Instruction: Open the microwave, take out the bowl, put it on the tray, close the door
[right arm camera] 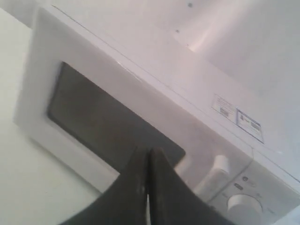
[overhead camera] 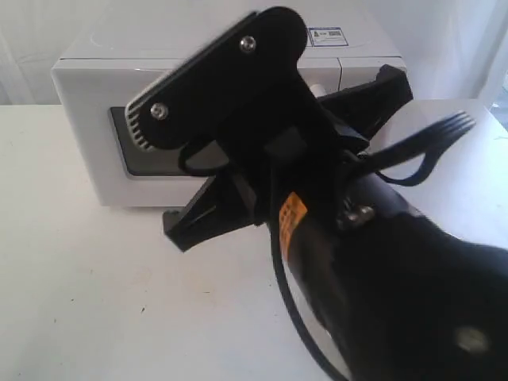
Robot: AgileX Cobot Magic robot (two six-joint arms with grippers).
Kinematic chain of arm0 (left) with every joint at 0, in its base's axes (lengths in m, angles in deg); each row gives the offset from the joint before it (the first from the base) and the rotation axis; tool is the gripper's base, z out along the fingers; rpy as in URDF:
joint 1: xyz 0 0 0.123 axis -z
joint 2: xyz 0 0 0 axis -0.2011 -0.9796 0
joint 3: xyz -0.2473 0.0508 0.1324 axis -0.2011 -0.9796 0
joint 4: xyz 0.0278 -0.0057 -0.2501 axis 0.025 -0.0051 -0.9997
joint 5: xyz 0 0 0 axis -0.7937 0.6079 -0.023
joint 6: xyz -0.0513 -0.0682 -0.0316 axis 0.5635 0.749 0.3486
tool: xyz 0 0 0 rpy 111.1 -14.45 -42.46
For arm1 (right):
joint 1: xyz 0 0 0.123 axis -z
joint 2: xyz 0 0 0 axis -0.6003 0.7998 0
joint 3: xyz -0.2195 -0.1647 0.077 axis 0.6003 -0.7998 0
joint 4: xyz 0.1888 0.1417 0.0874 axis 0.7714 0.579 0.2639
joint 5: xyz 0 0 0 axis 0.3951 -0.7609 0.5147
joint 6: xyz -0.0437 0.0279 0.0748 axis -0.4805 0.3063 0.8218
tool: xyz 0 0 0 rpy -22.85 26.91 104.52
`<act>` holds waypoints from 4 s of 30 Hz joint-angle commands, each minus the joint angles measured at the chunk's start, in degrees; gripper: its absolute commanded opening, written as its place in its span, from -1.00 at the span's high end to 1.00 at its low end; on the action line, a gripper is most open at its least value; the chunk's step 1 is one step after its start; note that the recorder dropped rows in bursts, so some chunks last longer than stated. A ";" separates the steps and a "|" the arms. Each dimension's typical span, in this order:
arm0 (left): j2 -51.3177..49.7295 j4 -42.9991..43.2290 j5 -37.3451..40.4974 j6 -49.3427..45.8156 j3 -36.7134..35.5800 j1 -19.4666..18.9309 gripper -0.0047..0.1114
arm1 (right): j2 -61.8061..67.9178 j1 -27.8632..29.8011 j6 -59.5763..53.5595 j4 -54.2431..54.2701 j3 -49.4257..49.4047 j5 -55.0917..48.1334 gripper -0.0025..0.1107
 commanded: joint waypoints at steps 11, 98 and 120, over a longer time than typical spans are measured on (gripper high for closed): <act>0.12 -0.20 -0.06 0.32 -0.19 0.05 0.92 | -33.85 -15.83 -1.35 11.26 -5.82 -3.55 0.96; 0.12 -0.20 -0.06 0.32 -0.19 0.05 0.92 | -67.68 87.59 -82.26 87.87 -51.72 59.04 0.96; 0.12 -0.20 -0.06 0.32 -0.19 0.05 0.92 | -67.68 87.59 -82.26 87.86 -51.72 56.01 0.96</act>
